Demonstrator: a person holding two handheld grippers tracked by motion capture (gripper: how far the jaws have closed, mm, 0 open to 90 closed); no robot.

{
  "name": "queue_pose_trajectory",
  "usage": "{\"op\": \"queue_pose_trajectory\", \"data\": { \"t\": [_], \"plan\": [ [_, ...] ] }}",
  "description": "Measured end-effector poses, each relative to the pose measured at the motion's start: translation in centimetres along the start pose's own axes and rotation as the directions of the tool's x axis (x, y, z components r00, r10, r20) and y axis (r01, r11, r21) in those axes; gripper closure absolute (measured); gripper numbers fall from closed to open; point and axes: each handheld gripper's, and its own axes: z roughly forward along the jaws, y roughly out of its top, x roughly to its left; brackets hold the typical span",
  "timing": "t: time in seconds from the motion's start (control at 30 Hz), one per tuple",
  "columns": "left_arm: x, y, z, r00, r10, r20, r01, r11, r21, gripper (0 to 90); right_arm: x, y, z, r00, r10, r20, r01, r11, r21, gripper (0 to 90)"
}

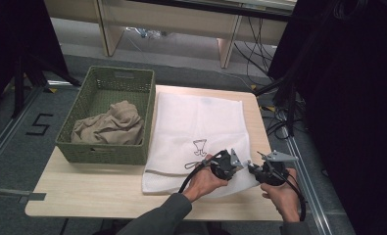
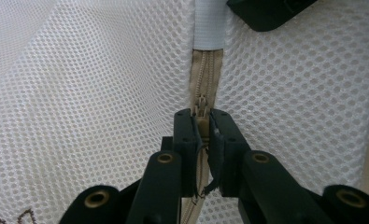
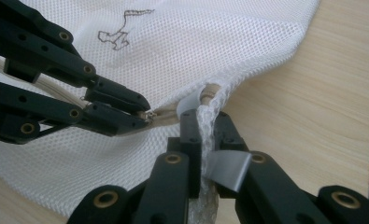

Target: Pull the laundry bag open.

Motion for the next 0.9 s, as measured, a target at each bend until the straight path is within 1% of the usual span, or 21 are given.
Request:
{"op": "queue_pose_trajectory", "data": {
  "t": [0.1, 0.13, 0.2, 0.23, 0.27, 0.37, 0.4, 0.47, 0.5, 0.53, 0.57, 0.6, 0.67, 0.73, 0.8, 0.83, 0.9],
  "plan": [
    [0.0, -0.1, 0.2, 1.0000, -0.002, -0.007, 0.002, 0.9999, 0.013, 81.5, 0.2, 0.0, 0.0, 1.0000, 0.000, 0.004, 0.000, 1.000, 0.005, 85.8],
    [0.0, -0.5, 0.5, 0.9999, 0.005, -0.016, -0.004, 0.9994, 0.034, 81.5, 0.1, 0.1, -0.1, 0.9994, -0.019, 0.030, 0.018, 1.000, 0.003, 86.1],
    [0.1, -1.0, 0.5, 0.9998, -0.019, -0.002, 0.019, 0.9996, 0.021, 81.5, -0.1, 0.1, -0.3, 0.9994, 0.006, 0.033, -0.006, 1.000, -0.002, 86.0],
    [0.1, -1.1, 0.4, 0.9998, -0.022, -0.001, 0.022, 0.9997, 0.014, 81.6, -0.3, 0.0, -0.3, 0.9994, 0.010, 0.034, -0.010, 1.000, 0.000, 86.0],
    [0.1, -1.1, 0.3, 0.9998, -0.019, 0.000, 0.019, 0.9997, 0.014, 81.6, -0.5, -0.1, -0.2, 0.9997, 0.009, 0.023, -0.009, 1.000, -0.001, 86.0],
    [0.2, -1.1, 0.1, 0.9999, -0.014, -0.002, 0.014, 0.9998, 0.013, 81.6, -0.5, -0.2, -0.1, 0.9997, 0.014, 0.020, -0.014, 1.000, -0.001, 86.0],
    [0.3, -1.1, 0.0, 0.9999, -0.012, -0.001, 0.012, 0.9997, 0.022, 81.6, -0.3, 0.0, -0.1, 0.9996, 0.002, 0.027, -0.002, 1.000, 0.000, 85.9],
    [0.3, -1.2, -0.1, 1.0000, -0.007, 0.001, 0.007, 0.9997, 0.024, 81.6, -0.2, 0.0, -0.1, 0.9995, -0.005, 0.032, 0.005, 1.000, 0.003, 85.9],
    [0.4, -1.5, -0.3, 0.9999, 0.008, -0.012, -0.007, 0.9995, 0.031, 81.6, -0.2, 0.0, -0.1, 0.9994, -0.007, 0.033, 0.007, 1.000, 0.005, 85.9],
    [0.5, -1.7, -0.4, 0.9998, 0.010, -0.015, -0.009, 0.9995, 0.030, 81.5, -0.3, 0.0, -0.1, 0.9994, -0.011, 0.033, 0.011, 1.000, 0.001, 85.9],
    [0.5, -1.7, -0.4, 0.9998, 0.010, -0.015, -0.009, 0.9995, 0.030, 81.6, -0.3, 0.0, -0.1, 0.9994, -0.011, 0.033, 0.011, 1.000, 0.001, 85.9],
    [0.5, -2.0, -0.8, 0.9998, 0.009, -0.015, -0.009, 0.9994, 0.032, 81.5, -0.4, 0.0, -0.2, 0.9997, 0.000, 0.026, 0.000, 1.000, -0.003, 85.9],
    [0.6, -2.3, -1.1, 0.9998, 0.014, -0.017, -0.014, 0.9991, 0.040, 81.6, -0.4, -0.1, -0.1, 0.9991, -0.012, 0.040, 0.012, 1.000, 0.007, 85.9],
    [0.7, -2.6, -1.3, 0.9997, 0.011, -0.020, -0.011, 0.9993, 0.036, 81.6, -0.3, -0.1, 0.0, 0.9991, -0.011, 0.040, 0.011, 1.000, 0.008, 85.8],
    [0.7, -2.7, -1.5, 0.9998, 0.007, -0.020, -0.006, 0.9993, 0.037, 81.5, -0.2, 0.0, 0.1, 0.9987, -0.024, 0.046, 0.023, 1.000, 0.013, 85.8],
    [0.8, -2.8, -1.7, 0.9998, 0.006, -0.020, -0.006, 0.9994, 0.035, 81.5, -0.1, 0.0, 0.1, 0.9986, -0.020, 0.049, 0.019, 1.000, 0.013, 85.8],
    [0.9, -2.8, -1.8, 0.9995, 0.018, -0.026, -0.017, 0.9991, 0.040, 81.5, -0.1, 0.0, 0.2, 0.9985, -0.026, 0.048, 0.026, 1.000, 0.012, 85.7]
  ]
}}
